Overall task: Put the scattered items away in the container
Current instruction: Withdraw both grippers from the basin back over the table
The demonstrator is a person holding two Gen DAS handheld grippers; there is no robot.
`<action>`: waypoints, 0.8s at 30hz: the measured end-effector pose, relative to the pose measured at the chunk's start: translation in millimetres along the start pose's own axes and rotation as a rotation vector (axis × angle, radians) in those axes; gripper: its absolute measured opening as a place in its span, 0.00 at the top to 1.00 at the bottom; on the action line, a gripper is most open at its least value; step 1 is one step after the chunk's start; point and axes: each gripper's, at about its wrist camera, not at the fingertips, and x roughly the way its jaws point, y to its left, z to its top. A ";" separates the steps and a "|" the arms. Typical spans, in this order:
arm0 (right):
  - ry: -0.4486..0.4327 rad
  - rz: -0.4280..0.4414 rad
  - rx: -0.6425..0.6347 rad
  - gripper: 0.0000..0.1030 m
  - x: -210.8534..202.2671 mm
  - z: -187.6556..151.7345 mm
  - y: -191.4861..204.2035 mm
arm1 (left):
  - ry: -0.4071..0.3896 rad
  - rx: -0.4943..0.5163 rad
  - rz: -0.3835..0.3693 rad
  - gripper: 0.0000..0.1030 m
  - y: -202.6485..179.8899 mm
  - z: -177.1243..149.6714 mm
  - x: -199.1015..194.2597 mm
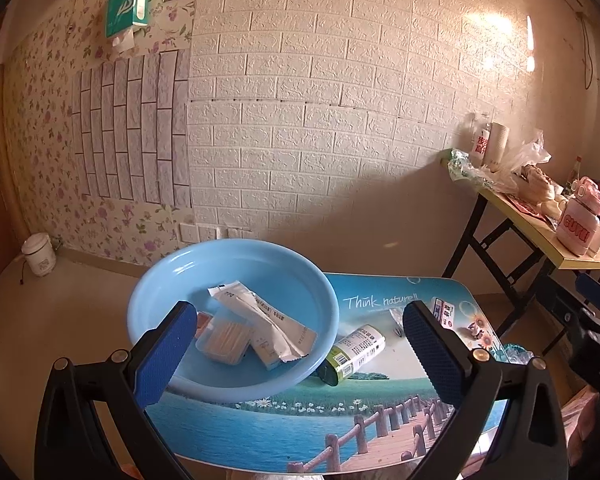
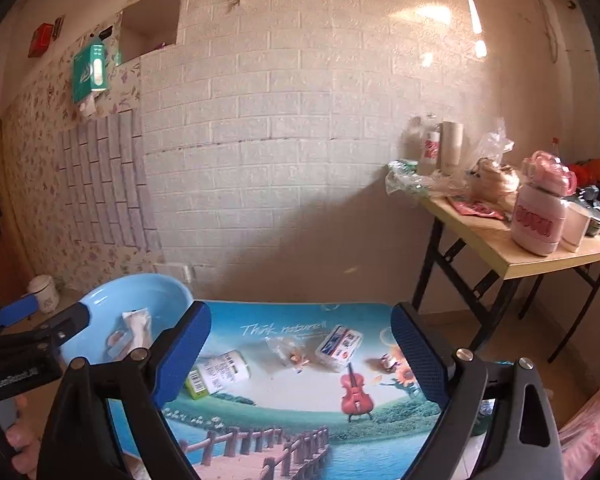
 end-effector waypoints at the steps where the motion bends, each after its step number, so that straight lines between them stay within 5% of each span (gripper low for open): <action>1: 0.008 0.017 0.002 0.10 0.4 -1.9 1.2 | 0.002 0.001 -0.001 0.00 -0.6 -0.2 0.6; 9: 0.052 0.123 0.054 0.10 6.6 -6.4 -1.9 | 0.010 -0.001 -0.007 0.00 1.0 -2.2 2.3; 24: 0.051 0.124 0.040 0.10 7.0 -5.5 -2.4 | 0.016 -0.006 -0.012 0.00 2.7 -2.4 1.5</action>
